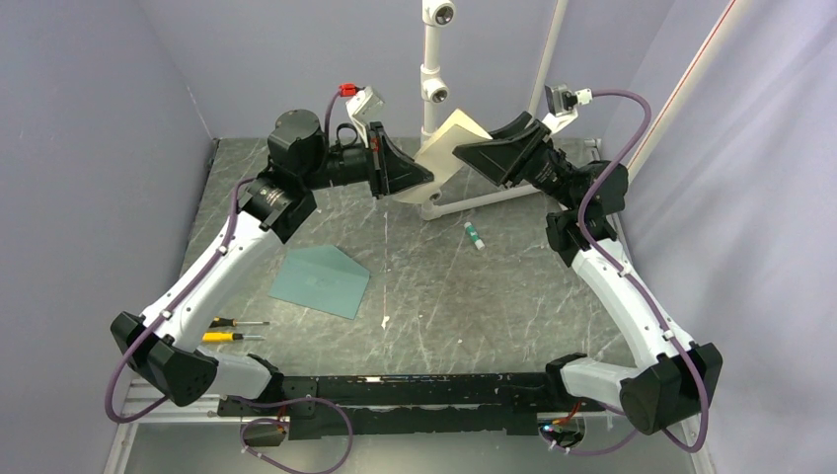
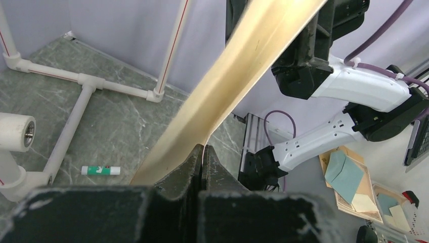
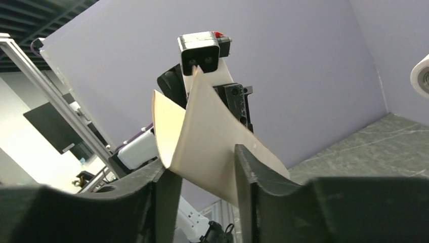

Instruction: Place the letter into the envelope and seal it

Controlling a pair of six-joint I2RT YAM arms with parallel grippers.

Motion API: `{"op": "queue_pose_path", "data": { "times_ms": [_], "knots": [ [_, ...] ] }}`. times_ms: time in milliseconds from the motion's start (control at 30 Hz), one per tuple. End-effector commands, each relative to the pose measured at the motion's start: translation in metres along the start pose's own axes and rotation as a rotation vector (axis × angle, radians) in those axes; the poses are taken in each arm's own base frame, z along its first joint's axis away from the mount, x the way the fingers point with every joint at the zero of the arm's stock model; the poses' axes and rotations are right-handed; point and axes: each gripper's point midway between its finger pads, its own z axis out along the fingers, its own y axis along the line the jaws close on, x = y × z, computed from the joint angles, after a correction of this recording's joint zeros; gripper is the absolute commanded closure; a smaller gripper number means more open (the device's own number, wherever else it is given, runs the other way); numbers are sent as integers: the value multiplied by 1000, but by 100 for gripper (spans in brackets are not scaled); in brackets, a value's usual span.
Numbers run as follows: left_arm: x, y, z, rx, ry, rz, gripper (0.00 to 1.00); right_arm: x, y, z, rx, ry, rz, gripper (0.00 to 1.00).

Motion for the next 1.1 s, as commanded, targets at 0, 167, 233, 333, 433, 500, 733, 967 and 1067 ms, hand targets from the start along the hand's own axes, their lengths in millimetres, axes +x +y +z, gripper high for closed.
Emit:
{"op": "queue_pose_path", "data": {
  "times_ms": [0,167,233,333,433,500,733,967,1067],
  "knots": [
    [-21,-18,-9,34,-29,46,98,-6,11,1,-18,-21,-74,62],
    [-21,-20,-13,38,-17,35,84,-10,8,1,24,-31,-101,87],
    [-22,-19,-16,24,-10,42,66,-11,8,0,38,-35,-103,97],
    [-24,-12,-24,-35,-9,64,42,-12,6,-1,60,-37,-96,100],
    [-27,-7,-32,-93,-18,85,23,-12,8,-1,59,-40,-84,100],
    [-29,-6,-36,-109,-26,96,13,-12,10,-1,55,-30,-73,100],
    [-23,-31,-32,77,29,118,7,7,28,2,-69,131,-56,100],
    [-9,-61,-32,339,122,71,20,11,36,4,-119,169,-58,100],
    [-7,-65,-34,376,141,65,40,8,36,6,-118,160,-62,100]
  ]
}}
